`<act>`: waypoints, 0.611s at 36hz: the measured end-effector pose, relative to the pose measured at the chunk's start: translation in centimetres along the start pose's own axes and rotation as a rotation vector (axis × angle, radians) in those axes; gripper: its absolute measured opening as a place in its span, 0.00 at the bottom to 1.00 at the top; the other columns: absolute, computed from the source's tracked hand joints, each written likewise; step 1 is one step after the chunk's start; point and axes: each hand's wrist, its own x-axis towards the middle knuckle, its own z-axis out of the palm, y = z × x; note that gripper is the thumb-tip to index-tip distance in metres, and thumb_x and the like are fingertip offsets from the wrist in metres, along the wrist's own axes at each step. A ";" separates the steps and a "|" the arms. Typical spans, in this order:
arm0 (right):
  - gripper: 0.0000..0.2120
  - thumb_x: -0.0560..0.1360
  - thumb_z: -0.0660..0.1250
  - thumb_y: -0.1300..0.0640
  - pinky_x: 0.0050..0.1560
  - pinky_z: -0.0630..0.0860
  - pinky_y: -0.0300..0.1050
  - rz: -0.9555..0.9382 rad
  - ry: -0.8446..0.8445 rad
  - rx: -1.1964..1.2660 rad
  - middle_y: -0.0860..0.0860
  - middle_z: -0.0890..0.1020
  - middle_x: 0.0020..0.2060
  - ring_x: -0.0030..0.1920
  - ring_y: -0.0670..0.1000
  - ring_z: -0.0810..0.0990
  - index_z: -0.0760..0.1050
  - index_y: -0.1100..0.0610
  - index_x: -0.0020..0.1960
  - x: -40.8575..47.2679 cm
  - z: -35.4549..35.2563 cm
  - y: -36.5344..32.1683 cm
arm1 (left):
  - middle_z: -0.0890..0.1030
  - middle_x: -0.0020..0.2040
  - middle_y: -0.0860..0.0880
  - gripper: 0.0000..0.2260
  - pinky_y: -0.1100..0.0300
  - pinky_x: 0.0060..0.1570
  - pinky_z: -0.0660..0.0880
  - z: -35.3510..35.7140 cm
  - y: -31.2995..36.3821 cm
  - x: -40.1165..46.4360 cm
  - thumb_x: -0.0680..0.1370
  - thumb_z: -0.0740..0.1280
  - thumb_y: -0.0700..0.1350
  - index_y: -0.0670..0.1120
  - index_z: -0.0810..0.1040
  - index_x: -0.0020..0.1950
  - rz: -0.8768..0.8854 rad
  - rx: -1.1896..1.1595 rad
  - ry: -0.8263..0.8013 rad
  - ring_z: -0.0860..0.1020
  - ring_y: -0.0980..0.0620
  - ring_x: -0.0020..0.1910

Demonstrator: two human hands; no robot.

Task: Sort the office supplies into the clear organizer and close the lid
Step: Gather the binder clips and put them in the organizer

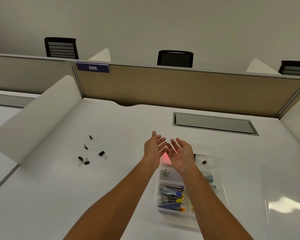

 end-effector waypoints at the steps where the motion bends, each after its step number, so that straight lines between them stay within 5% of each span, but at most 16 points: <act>1: 0.13 0.77 0.66 0.58 0.54 0.79 0.53 0.007 -0.011 -0.012 0.56 0.82 0.55 0.55 0.59 0.82 0.77 0.59 0.61 0.1 0.5 0.6 | 0.83 0.54 0.47 0.18 0.50 0.57 0.77 -0.7 0.4 -0.1 0.81 0.59 0.58 0.46 0.78 0.57 0.006 0.000 0.013 0.81 0.46 0.53; 9: 0.12 0.78 0.65 0.57 0.59 0.78 0.53 0.065 -0.082 -0.141 0.56 0.82 0.55 0.57 0.58 0.81 0.77 0.59 0.61 0.0 3.3 4.3 | 0.83 0.54 0.47 0.16 0.49 0.58 0.77 -5.5 2.6 0.3 0.82 0.60 0.55 0.45 0.78 0.58 0.066 -0.021 0.109 0.82 0.47 0.53; 13: 0.11 0.77 0.67 0.58 0.52 0.79 0.51 0.062 -0.089 -0.166 0.56 0.83 0.52 0.51 0.58 0.82 0.77 0.60 0.59 0.6 3.4 5.1 | 0.84 0.52 0.48 0.13 0.52 0.54 0.79 -7.2 2.9 -0.2 0.81 0.63 0.52 0.45 0.79 0.56 0.073 0.037 0.150 0.83 0.49 0.52; 15: 0.11 0.76 0.69 0.59 0.49 0.80 0.50 0.151 -0.111 -0.307 0.57 0.83 0.50 0.47 0.58 0.82 0.77 0.61 0.58 1.2 8.1 11.1 | 0.84 0.52 0.48 0.10 0.53 0.52 0.80 -14.8 5.5 1.0 0.80 0.65 0.49 0.45 0.79 0.56 0.104 -0.046 0.262 0.83 0.50 0.51; 22: 0.10 0.75 0.70 0.58 0.43 0.81 0.48 0.096 -0.190 -0.465 0.57 0.82 0.49 0.46 0.58 0.82 0.78 0.60 0.55 2.1 9.1 11.7 | 0.84 0.51 0.51 0.07 0.56 0.50 0.74 -17.2 5.7 0.9 0.77 0.67 0.46 0.49 0.80 0.53 0.167 0.118 0.335 0.82 0.54 0.50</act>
